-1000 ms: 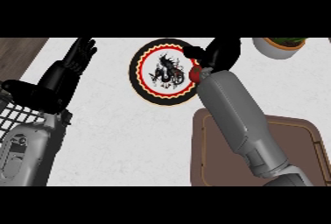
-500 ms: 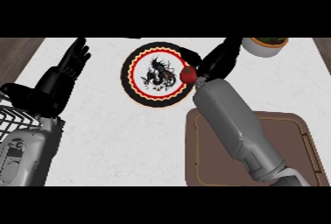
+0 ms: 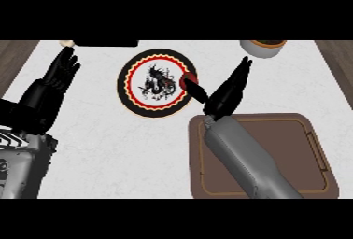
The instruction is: Pick the tomato from the tray and place it in the plate
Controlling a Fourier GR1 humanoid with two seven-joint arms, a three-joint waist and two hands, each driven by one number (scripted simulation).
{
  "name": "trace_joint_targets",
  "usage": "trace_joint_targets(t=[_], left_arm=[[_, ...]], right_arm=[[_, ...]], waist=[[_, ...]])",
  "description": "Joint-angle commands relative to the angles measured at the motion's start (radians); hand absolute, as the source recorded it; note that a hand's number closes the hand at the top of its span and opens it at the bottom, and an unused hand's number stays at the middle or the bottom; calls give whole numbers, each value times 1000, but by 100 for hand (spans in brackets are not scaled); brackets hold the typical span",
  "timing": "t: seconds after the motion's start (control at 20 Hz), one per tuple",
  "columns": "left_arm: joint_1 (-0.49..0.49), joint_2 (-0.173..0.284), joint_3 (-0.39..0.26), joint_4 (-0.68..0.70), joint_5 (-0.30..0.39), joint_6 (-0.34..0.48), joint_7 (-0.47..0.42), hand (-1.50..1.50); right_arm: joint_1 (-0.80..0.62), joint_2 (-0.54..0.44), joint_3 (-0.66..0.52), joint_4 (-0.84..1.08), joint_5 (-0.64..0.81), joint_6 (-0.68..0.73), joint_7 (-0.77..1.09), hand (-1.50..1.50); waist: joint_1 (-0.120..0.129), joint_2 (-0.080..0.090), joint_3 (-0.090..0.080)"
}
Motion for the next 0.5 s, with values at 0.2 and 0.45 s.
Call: trace_joint_targets(t=[0.2, 0.45], left_arm=[[73, 1, 19, -56, 6, -6, 0, 0], [69, -13, 10, -15, -32, 0, -50, 0]], right_arm=[[290, 3, 88, -307, 257, 21, 154, -150], [510, 3, 92, -590, 412, 144, 166, -150]], waist=[[-27, -3, 0], [-41, 1, 0]])
